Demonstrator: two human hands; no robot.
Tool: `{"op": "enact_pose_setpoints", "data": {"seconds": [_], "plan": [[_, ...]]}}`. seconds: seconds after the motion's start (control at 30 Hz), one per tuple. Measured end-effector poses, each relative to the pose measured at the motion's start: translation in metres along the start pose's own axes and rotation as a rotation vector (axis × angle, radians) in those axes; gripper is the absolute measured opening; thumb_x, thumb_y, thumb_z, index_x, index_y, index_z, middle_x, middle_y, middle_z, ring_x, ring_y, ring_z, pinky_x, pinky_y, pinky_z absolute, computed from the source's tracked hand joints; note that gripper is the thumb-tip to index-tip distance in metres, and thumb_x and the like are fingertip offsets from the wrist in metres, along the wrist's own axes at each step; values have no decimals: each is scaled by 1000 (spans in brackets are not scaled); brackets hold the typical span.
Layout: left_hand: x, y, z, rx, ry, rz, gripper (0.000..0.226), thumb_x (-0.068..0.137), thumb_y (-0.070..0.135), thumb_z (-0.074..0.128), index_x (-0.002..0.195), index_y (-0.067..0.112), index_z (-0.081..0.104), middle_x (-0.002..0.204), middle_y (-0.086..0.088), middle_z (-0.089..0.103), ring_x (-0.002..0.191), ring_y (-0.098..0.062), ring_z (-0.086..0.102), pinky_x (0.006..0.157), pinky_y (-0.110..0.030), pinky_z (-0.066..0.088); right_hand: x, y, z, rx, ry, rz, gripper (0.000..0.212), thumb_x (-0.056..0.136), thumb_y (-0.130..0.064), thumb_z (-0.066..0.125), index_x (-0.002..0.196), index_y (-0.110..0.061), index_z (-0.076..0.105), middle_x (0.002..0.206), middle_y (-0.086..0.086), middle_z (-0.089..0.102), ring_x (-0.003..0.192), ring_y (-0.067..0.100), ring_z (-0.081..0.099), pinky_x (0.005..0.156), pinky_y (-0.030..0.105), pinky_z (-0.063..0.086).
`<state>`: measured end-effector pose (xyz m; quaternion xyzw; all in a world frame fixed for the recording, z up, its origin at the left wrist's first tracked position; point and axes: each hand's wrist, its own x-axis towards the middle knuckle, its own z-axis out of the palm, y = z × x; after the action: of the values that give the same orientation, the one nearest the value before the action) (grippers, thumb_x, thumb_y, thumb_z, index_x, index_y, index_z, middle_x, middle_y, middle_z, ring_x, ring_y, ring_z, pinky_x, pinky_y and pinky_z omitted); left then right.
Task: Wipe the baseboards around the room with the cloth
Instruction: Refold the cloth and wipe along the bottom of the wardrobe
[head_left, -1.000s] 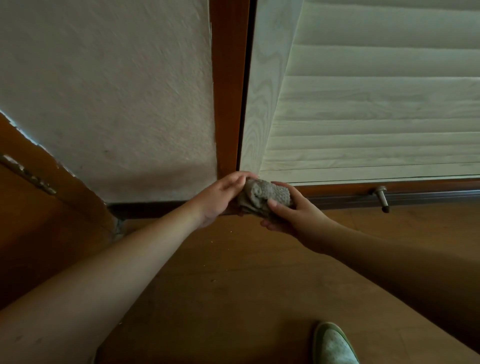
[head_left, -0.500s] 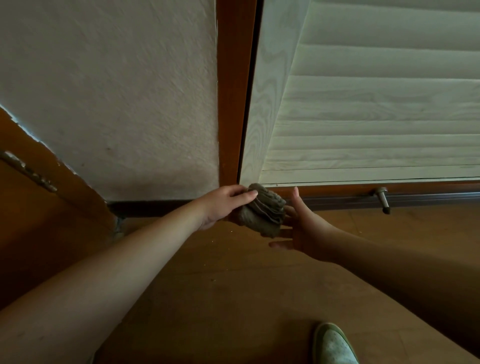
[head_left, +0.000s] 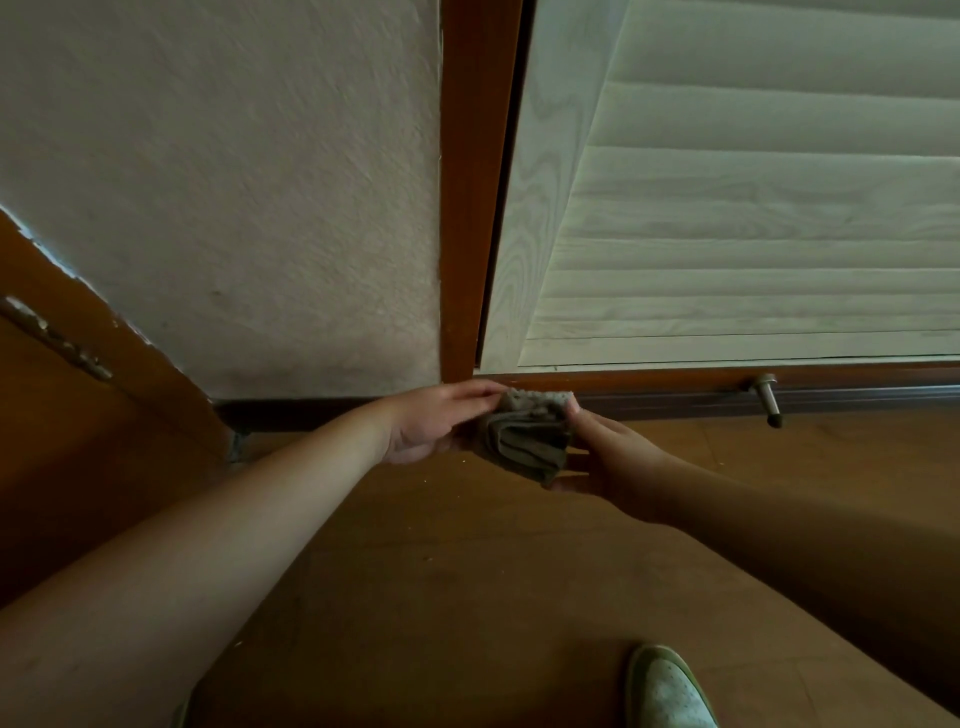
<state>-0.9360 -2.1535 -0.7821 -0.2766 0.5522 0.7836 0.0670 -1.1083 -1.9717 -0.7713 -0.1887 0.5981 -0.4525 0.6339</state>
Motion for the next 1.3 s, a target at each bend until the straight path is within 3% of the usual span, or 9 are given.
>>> {"op": "enact_pose_setpoints", "data": {"seconds": [0.17, 0.37, 0.53, 0.67, 0.8, 0.93, 1.03, 1.13, 1.3], "plan": [[-2, -2, 1, 5, -44, -39, 39, 80, 35, 72, 116, 29, 60, 106, 5, 76, 102, -10, 71, 78, -18, 55, 1, 2, 3, 38, 30, 6, 47, 90, -43, 63, 131, -19, 58, 113, 5, 73, 104, 22, 71, 77, 26, 57], [1, 3, 6, 87, -50, -53, 44, 86, 1, 70, 126, 15, 60, 120, -9, 70, 111, -21, 68, 96, -33, 55, -1, 0, 5, -24, -60, -23, 48, 92, -13, 63, 138, -23, 51, 129, 7, 65, 115, 22, 66, 89, 30, 56], [5, 2, 12, 114, 63, -52, 42, 84, 4, 72, 118, 27, 65, 119, -5, 70, 110, -23, 67, 92, -39, 57, -1, 1, 10, 20, -90, 2, 54, 88, -35, 67, 139, -35, 49, 133, 4, 62, 118, 22, 64, 94, 36, 55], [6, 1, 13, 53, 91, -75, 36, 92, 19, 66, 127, 21, 60, 120, -16, 68, 107, -26, 68, 92, -39, 58, 2, 7, 6, -19, -118, 21, 66, 85, -27, 76, 143, -33, 45, 136, 6, 59, 117, 26, 64, 96, 40, 55], [-3, 2, 9, -55, -87, -45, 53, 89, 46, 63, 133, 17, 58, 124, -11, 69, 114, -25, 66, 92, -35, 55, 4, 9, 4, 17, -16, 20, 59, 84, -33, 76, 137, -21, 53, 124, 7, 69, 109, 26, 69, 83, 34, 57], [-8, -1, 7, -58, -275, 10, 57, 83, 7, 73, 134, 25, 56, 131, -7, 65, 125, -27, 60, 95, -35, 55, 1, 7, 5, -7, 54, 56, 63, 83, -58, 65, 128, -14, 59, 111, 11, 74, 98, 29, 73, 67, 29, 57], [-7, -2, 8, -34, -232, -14, 59, 82, -1, 74, 131, 26, 58, 127, -7, 68, 121, -26, 63, 92, -35, 57, 0, 8, 5, -15, 48, 82, 67, 86, -66, 58, 129, -14, 59, 111, 11, 74, 99, 30, 73, 67, 29, 58], [-1, 0, 12, -27, -28, -61, 40, 91, 20, 69, 130, 21, 59, 117, -12, 72, 107, -26, 70, 86, -39, 59, -3, 10, 4, -12, -19, 42, 61, 91, -66, 48, 130, -19, 57, 116, 6, 73, 107, 30, 70, 78, 33, 60], [8, -3, 16, 20, 171, -86, 32, 95, 41, 62, 117, 18, 67, 104, -9, 76, 94, -22, 74, 74, -38, 61, -1, 12, 12, -99, -50, -2, 77, 77, -51, 75, 141, -19, 46, 127, 7, 66, 109, 23, 69, 85, 33, 58]]}}
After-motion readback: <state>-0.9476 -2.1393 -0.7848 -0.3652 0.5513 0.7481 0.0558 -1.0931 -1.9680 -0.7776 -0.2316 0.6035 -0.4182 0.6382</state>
